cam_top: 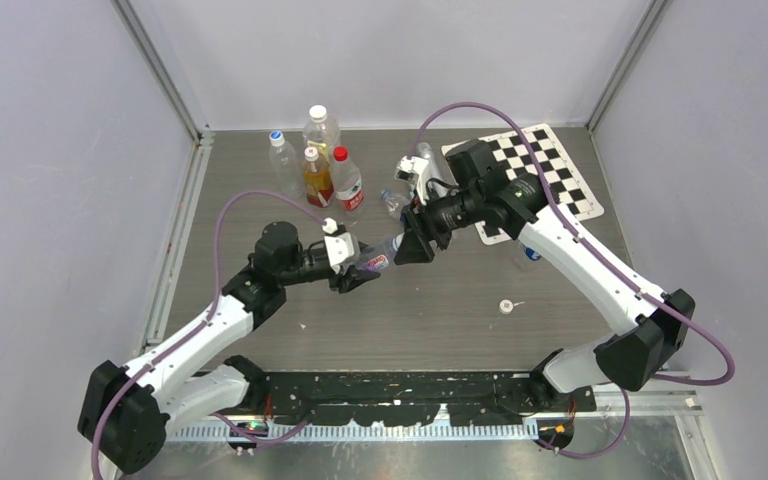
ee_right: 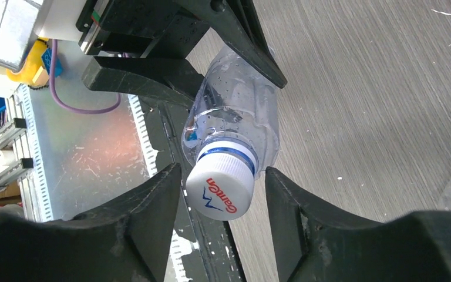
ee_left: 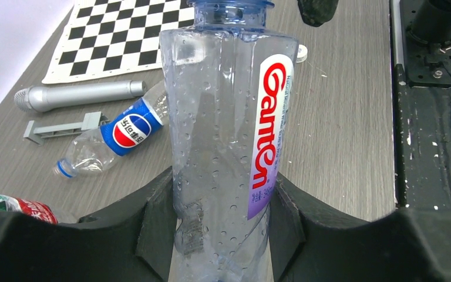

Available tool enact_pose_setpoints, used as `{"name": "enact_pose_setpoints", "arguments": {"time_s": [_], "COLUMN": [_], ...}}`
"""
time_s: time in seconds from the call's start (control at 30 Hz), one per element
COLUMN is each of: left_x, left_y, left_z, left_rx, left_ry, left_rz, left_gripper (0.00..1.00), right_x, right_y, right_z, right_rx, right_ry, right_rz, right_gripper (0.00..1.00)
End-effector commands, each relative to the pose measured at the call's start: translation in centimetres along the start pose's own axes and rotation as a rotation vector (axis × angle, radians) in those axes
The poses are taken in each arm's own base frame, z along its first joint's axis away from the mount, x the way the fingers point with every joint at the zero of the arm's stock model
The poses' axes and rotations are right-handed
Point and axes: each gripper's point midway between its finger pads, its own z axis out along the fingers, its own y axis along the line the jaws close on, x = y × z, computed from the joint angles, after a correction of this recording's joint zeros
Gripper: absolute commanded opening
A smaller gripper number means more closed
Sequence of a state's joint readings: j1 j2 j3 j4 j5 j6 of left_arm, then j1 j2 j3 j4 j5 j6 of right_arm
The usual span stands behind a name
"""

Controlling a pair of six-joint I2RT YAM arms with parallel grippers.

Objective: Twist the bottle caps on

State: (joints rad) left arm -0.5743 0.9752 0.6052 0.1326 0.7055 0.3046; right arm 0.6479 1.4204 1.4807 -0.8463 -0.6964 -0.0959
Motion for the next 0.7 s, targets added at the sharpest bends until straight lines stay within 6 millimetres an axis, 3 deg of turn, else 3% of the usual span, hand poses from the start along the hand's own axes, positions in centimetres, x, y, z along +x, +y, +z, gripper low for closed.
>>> {"name": "enact_pose_setpoints", "arguments": {"time_s": [0.0, 0.2, 0.4, 0.67], "left_x": [-2.1, -2.4, -2.4, -1.9], "left_y": [0.4, 1.3, 2.1, 2.7], "left_z": [0.6, 0.9, 1.3, 1.7], "left_rx": [-0.004, -0.072, -0.123, -0.16], "left_ry": [-0.094, -0.149, -0.193, -0.21], "left_rz": [0.084, 0.001, -0.085, -0.197], "left_gripper": [0.0, 0.0, 0.0, 0.0], "right_x": [-2.2, -2.3, -2.8, -3.4], "right_y": [0.0, -0.3, -0.6, 0.5], "right_z": [-0.9, -1.7, -3.0, -5.4], "right_rx": [0.034, 0.061, 0.109, 0.134], "right_ry": [-0.058, -0.07, -0.086, -0.114], "right_rz": [-0.025, -0.012, -0.01, -0.009], "right_gripper": [0.63, 0.74, 0.8, 0.84]}}
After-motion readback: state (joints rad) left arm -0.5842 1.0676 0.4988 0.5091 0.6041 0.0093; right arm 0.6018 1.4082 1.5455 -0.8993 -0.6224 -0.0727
